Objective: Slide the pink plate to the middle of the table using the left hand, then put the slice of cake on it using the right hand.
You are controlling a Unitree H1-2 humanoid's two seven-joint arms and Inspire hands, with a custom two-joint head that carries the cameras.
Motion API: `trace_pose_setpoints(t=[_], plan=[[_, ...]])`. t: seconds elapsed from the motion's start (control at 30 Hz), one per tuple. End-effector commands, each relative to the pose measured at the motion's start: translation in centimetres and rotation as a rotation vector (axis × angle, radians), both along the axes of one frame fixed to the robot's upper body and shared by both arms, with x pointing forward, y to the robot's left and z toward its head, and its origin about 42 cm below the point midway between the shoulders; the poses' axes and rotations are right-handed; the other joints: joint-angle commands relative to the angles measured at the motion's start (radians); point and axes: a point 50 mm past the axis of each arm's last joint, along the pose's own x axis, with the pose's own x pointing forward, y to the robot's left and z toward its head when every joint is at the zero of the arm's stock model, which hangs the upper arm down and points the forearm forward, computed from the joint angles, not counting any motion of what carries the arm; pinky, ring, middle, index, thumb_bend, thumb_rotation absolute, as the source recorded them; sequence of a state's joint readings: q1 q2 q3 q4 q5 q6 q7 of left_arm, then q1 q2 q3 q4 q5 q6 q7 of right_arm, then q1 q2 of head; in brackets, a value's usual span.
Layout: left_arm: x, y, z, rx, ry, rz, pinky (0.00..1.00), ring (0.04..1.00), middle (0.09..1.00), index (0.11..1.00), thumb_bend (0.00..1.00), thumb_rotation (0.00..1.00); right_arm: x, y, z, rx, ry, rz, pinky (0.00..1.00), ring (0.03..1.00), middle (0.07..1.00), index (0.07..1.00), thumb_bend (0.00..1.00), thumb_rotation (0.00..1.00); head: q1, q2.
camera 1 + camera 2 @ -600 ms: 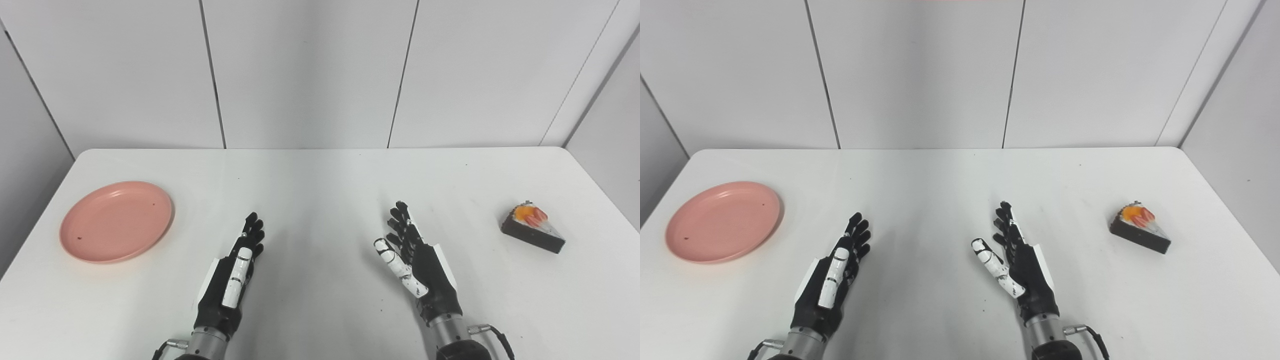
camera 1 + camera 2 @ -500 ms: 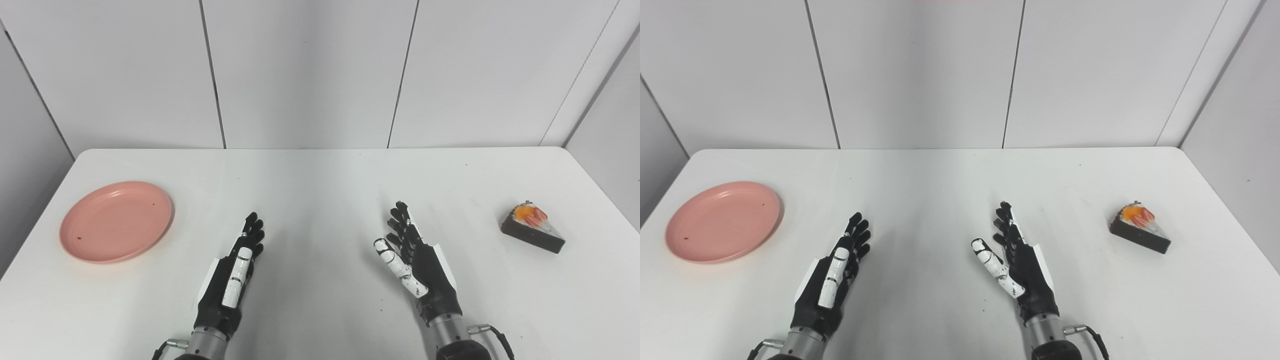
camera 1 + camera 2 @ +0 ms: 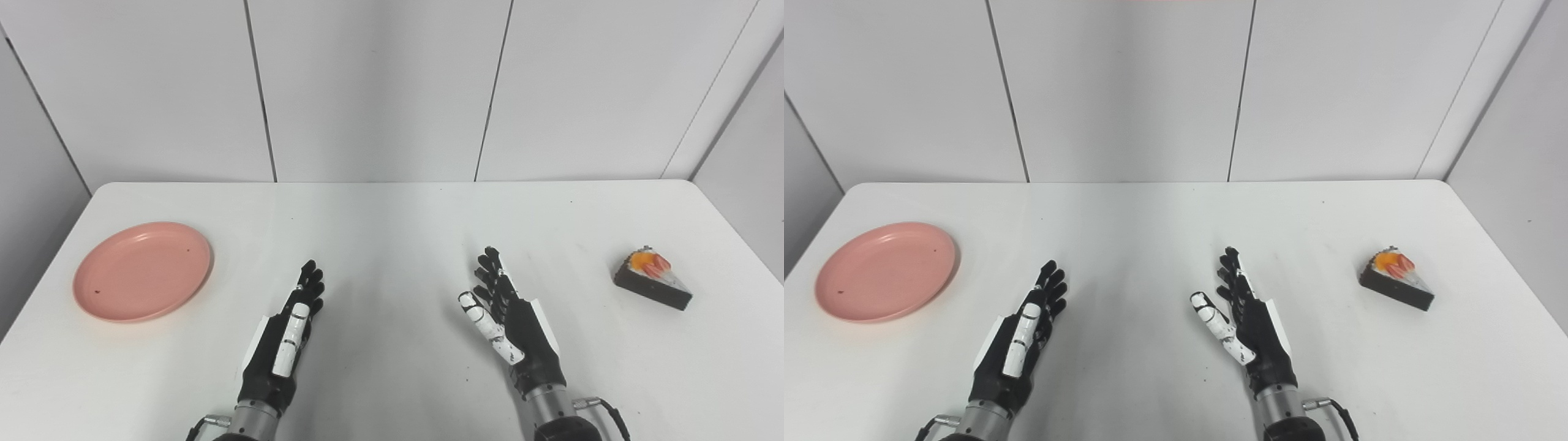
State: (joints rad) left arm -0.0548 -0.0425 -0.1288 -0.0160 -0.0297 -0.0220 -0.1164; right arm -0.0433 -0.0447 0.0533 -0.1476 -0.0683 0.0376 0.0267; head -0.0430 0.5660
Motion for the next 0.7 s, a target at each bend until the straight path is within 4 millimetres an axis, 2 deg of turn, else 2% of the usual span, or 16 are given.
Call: trace_pose_setpoints(t=[0.0,0.13,0.3,0.67], plan=[[0.37,-0.14,0.67,0.006,-0.052,0.004,1.00,1.000,1.000,1.000,0.54,1.00,0.47,0.24,1.36,0.002,-0.064,0.014,0.93,0.954,0.970,0.993,0.46,0.68,0.001,0.002],[0.35,-0.15,0.56,0.016,-0.057,0.004,1.00,1.000,1.000,1.000,0.54,1.00,0.44,0.20,1.41,0.001,-0.064,0.015,0.93,0.952,0.968,0.993,0.48,0.69,0.003,0.002],[0.25,-0.07,0.63,0.033,-0.053,0.000,1.00,1.000,1.000,1.000,0.55,1.00,0.45,0.28,1.41,0.011,-0.072,0.008,0.92,0.948,0.963,0.987,0.45,0.65,0.003,0.003],[0.23,-0.11,0.64,0.020,-0.054,0.001,1.00,1.000,1.000,1.000,0.54,1.00,0.42,0.28,1.27,0.001,-0.077,0.010,0.92,0.946,0.962,0.984,0.45,0.67,0.010,0.000]])
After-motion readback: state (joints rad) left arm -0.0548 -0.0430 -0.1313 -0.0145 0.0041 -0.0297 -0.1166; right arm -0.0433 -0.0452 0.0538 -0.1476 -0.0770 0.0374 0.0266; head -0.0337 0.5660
